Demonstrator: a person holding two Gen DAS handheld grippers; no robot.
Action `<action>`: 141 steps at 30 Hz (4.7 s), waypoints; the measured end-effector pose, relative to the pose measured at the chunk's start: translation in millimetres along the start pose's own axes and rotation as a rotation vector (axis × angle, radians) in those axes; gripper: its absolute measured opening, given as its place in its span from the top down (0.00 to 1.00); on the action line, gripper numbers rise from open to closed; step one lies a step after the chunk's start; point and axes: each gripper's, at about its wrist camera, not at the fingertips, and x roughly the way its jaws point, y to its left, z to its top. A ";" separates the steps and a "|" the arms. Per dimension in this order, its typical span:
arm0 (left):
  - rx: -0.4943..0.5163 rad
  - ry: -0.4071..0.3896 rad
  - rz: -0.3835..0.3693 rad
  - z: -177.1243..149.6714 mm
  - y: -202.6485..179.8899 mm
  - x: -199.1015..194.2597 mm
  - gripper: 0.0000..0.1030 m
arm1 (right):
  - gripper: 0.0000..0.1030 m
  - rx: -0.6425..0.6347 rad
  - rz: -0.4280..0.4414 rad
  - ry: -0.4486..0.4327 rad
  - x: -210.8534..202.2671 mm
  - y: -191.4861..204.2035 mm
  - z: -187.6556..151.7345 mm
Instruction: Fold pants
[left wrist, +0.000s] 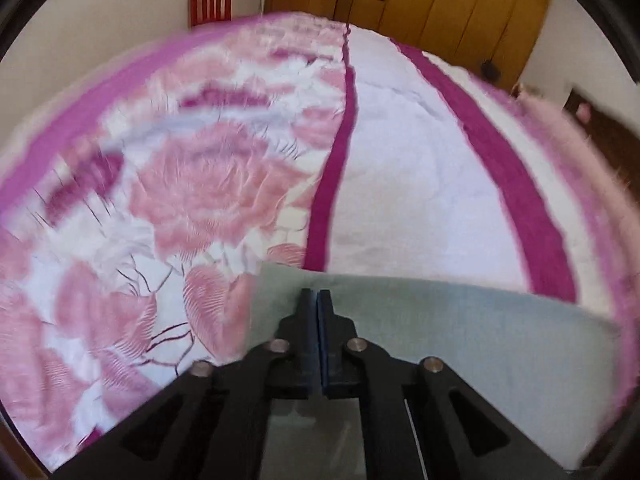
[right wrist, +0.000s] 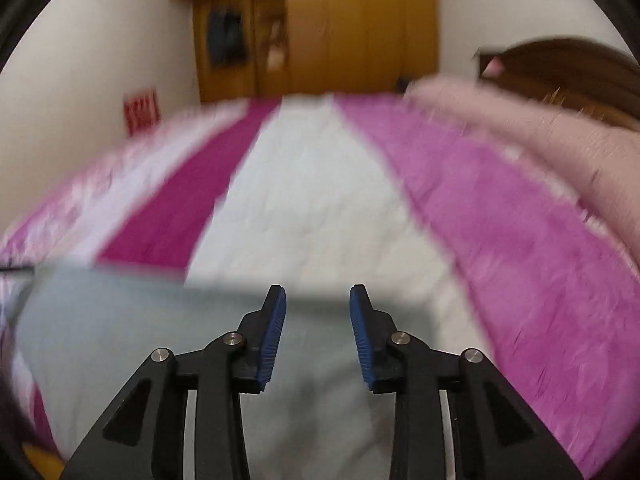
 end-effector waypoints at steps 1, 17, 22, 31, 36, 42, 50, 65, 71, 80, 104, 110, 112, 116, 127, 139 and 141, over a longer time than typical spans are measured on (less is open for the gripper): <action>0.043 -0.009 0.000 -1.9 -15.5 -3.3 0.94 | 0.68 -0.023 -0.028 0.054 5.1 4.9 -6.8; -0.226 0.164 -0.190 -40.9 90.0 -11.0 0.97 | 0.28 -0.202 -0.517 -0.064 -27.9 -33.3 -86.3; -0.371 0.092 -0.226 -39.9 151.7 -4.6 0.97 | 0.33 -0.381 -0.600 -0.225 -69.6 55.9 -50.9; -0.382 0.166 -0.488 -25.8 178.1 9.4 0.92 | 0.33 -0.866 0.063 -0.446 -111.2 403.8 -84.6; -0.417 0.181 -0.558 -18.7 183.6 6.2 0.92 | 0.37 -1.057 0.182 -0.384 -66.3 497.6 -136.0; -0.396 0.197 -0.596 -23.7 199.6 0.5 0.79 | 0.39 -1.060 0.171 -0.392 -34.2 506.6 -123.1; -0.408 0.220 -0.598 -21.4 196.6 5.7 0.74 | 0.89 -1.097 0.018 -0.397 -17.6 519.0 -113.6; -0.602 0.291 -0.826 9.6 168.3 55.3 0.36 | 0.89 -1.141 0.069 -0.492 -38.7 506.0 -123.1; -0.558 0.282 -0.814 17.9 139.0 59.5 0.42 | 0.93 -1.067 0.110 -0.482 -40.1 494.4 -102.6; -0.597 0.254 -0.743 10.6 138.3 65.5 0.95 | 0.94 -0.999 0.144 -0.465 -40.2 484.8 -83.5; -0.118 0.101 -0.546 59.9 -103.9 -67.7 0.96 | 0.94 -0.253 0.217 -0.344 -73.5 229.3 -35.1; 0.103 0.116 -0.467 49.3 -214.0 -75.6 0.96 | 0.94 -0.237 0.157 -0.351 -83.5 176.4 -49.0; 0.145 0.111 -0.472 40.5 -242.0 -77.0 0.96 | 0.94 -0.185 0.145 -0.342 -90.1 152.1 -55.6; 0.177 0.148 -0.517 25.5 -300.1 -74.0 0.96 | 0.94 -0.088 0.097 -0.321 -94.3 104.2 -68.7; 0.393 0.252 -0.615 -13.7 -456.9 -63.9 0.96 | 0.94 0.329 0.048 -0.223 -86.9 -19.2 -89.8; 0.444 0.346 -0.590 -26.5 -528.7 -43.3 0.96 | 0.94 0.476 0.096 -0.172 -84.9 -49.6 -102.5; 0.467 0.349 -0.585 -32.6 -537.9 -40.8 0.96 | 0.94 0.461 0.069 -0.157 -85.1 -51.3 -103.2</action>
